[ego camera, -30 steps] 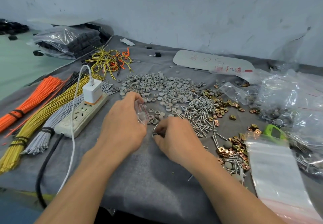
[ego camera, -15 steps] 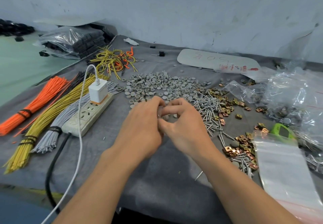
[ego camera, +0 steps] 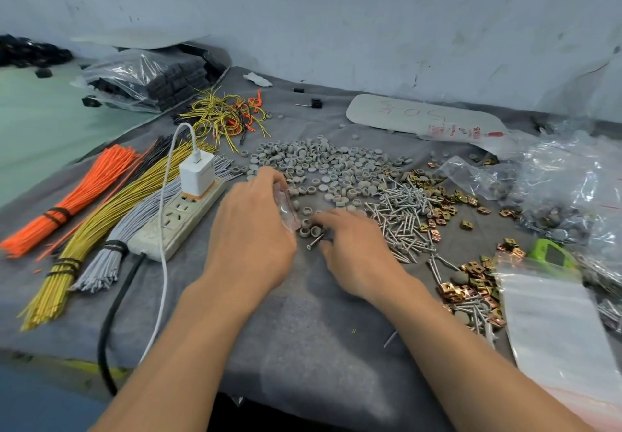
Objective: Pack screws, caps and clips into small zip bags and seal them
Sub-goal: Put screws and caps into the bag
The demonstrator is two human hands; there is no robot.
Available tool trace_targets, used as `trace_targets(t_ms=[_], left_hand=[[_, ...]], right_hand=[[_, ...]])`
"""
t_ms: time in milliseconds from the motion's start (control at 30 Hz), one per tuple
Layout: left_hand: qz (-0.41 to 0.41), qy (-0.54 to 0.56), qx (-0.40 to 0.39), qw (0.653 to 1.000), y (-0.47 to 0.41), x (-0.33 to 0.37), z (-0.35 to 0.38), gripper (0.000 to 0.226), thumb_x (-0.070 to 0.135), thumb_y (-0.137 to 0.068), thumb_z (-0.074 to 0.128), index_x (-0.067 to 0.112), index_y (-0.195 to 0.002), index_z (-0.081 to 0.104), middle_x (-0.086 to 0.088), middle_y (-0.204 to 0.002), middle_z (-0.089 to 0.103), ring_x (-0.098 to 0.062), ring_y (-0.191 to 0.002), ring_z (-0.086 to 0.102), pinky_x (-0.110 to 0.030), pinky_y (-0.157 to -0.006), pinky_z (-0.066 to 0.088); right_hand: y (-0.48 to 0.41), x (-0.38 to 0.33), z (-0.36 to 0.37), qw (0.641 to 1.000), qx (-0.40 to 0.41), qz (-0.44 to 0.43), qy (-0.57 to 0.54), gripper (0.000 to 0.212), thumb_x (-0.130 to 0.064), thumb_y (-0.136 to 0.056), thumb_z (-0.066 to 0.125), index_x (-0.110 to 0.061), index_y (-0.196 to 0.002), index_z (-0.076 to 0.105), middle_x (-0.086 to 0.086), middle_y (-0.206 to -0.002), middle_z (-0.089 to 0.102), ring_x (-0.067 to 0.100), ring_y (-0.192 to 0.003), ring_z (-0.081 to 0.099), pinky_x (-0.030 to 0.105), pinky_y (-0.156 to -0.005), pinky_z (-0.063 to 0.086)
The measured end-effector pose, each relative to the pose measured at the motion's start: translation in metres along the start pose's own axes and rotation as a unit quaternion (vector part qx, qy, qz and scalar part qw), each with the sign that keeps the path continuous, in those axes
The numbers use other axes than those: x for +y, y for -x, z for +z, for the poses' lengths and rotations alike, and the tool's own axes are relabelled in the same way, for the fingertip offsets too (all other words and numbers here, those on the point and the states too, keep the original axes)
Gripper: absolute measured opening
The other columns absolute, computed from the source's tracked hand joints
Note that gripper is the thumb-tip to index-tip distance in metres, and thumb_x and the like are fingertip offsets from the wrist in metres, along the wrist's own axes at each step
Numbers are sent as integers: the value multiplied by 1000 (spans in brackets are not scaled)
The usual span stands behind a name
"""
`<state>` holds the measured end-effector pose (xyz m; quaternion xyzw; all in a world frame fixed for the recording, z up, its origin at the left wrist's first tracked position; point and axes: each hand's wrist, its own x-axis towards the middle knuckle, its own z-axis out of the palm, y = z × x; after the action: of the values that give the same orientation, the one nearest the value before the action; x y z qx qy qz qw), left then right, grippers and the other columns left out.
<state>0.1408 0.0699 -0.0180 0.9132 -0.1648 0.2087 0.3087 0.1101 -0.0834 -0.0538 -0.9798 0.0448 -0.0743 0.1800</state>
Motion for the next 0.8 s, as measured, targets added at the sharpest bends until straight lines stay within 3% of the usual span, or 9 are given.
trace_targets(t_ms=[100,167,267,400,467,533,667,800], left_hand=[[-15,-2,-8,1000,-2,-2,0,42,19,-82,77,31,-114,52,4,-104,61,-25,-100,58,-34,-75,42],[-13,-14,-19,1000,-3,-2,1,46,17,-79,79,30,-114,51,1,-104,62,-26,-99,58,-35,-75,43],[-13,-28,-36,999,-2,-3,3,48,18,-79,80,32,-112,49,1,-105,62,-26,-98,57,-36,-74,45],[-21,-34,-45,998,-2,-5,3,46,22,-81,80,33,-113,49,2,-103,59,-25,-94,57,-37,-73,46],[-9,-47,-53,997,-1,-4,5,43,20,-83,76,33,-112,48,2,-101,60,-25,-95,55,-35,-73,41],[16,-58,-54,997,-1,-1,5,36,20,-86,72,32,-110,49,3,-95,58,-25,-96,54,-34,-74,36],[80,-53,-131,987,3,14,6,36,21,-82,72,33,-99,43,14,-83,47,-19,-97,45,-29,-75,21],[36,106,-206,972,4,25,5,40,18,-74,77,34,-100,51,11,-89,64,-16,-88,58,-35,-69,45]], right_hand=[[2,0,2,999,53,4,7,31,-13,-94,61,-28,-119,71,-7,-101,59,23,-107,56,36,-94,36],[2,2,2,998,56,20,-1,28,-7,-91,60,-28,-105,72,-6,-90,60,24,-96,60,33,-86,39],[3,2,-1,998,48,51,-4,25,-8,-93,59,-28,-103,71,-1,-96,71,27,-93,65,36,-86,51],[5,2,-6,994,69,85,-12,31,-7,-93,57,-30,-106,72,-1,-104,74,26,-99,66,35,-86,54],[7,1,-10,986,114,86,-90,28,-7,-95,59,-31,-99,74,-9,-98,73,14,-92,67,31,-83,55],[9,-2,-17,970,133,59,-193,29,-4,-92,64,-31,-85,72,-17,-83,70,0,-76,63,19,-71,50],[16,-12,-30,936,108,-17,-336,27,6,-80,71,-20,-78,63,-10,-66,67,5,-56,55,24,-58,44],[20,-18,-41,910,36,-35,-412,30,10,-79,69,-20,-72,71,-2,-67,73,8,-60,60,25,-61,47]])
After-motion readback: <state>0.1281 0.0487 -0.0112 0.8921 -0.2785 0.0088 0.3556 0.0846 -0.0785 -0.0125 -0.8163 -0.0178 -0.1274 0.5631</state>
